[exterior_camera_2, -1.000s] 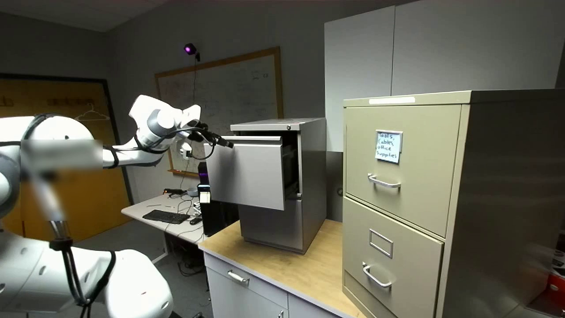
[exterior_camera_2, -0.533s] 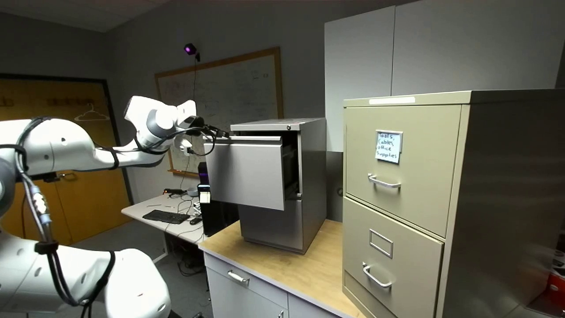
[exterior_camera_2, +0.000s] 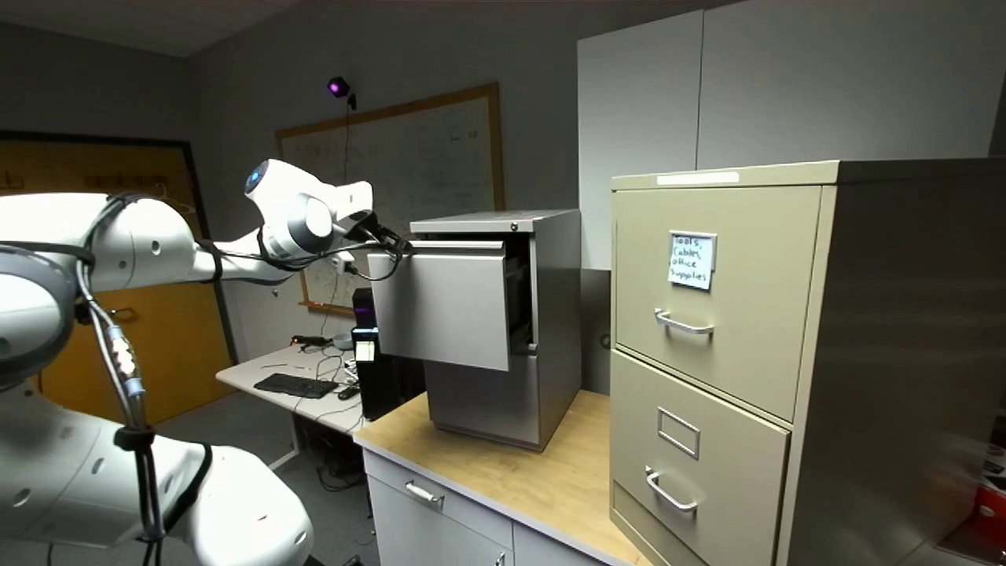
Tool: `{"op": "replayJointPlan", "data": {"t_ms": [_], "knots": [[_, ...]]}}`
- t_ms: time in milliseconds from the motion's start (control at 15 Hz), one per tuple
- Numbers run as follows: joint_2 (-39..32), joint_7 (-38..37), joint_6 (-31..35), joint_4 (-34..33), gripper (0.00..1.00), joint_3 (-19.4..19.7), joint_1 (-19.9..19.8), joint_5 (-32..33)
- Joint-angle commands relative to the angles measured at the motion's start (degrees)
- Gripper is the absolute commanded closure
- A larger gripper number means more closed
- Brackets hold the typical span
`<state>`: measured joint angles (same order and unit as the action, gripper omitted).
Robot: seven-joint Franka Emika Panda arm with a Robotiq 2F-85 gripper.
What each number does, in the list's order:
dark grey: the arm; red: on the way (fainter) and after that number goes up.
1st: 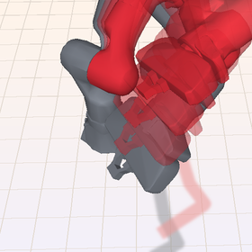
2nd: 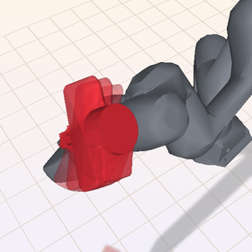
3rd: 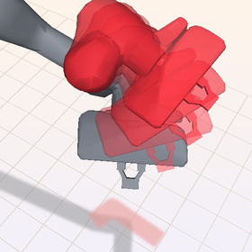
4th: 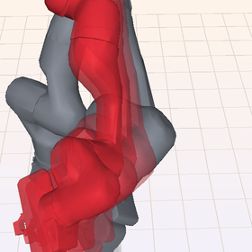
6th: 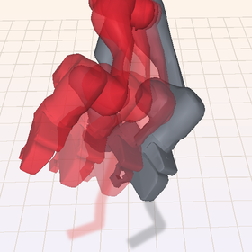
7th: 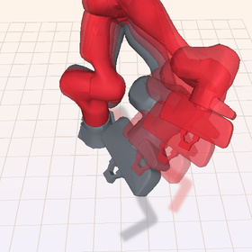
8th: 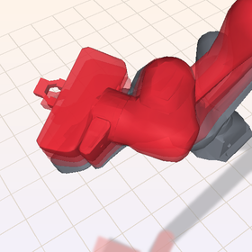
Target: Close the top drawer of the left cabinet
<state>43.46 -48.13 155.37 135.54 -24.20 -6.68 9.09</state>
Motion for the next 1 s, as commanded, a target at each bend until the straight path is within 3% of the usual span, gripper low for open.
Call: {"op": "replayJointPlan", "data": {"t_ms": [0, 933], "knots": [[-6.18, 4.83, 0.11, -3.73, 1.0, 2.17, 2.65, -3.44], [-27.48, 14.38, -2.41, -23.09, 1.0, 6.23, 5.2, -6.92]]}}
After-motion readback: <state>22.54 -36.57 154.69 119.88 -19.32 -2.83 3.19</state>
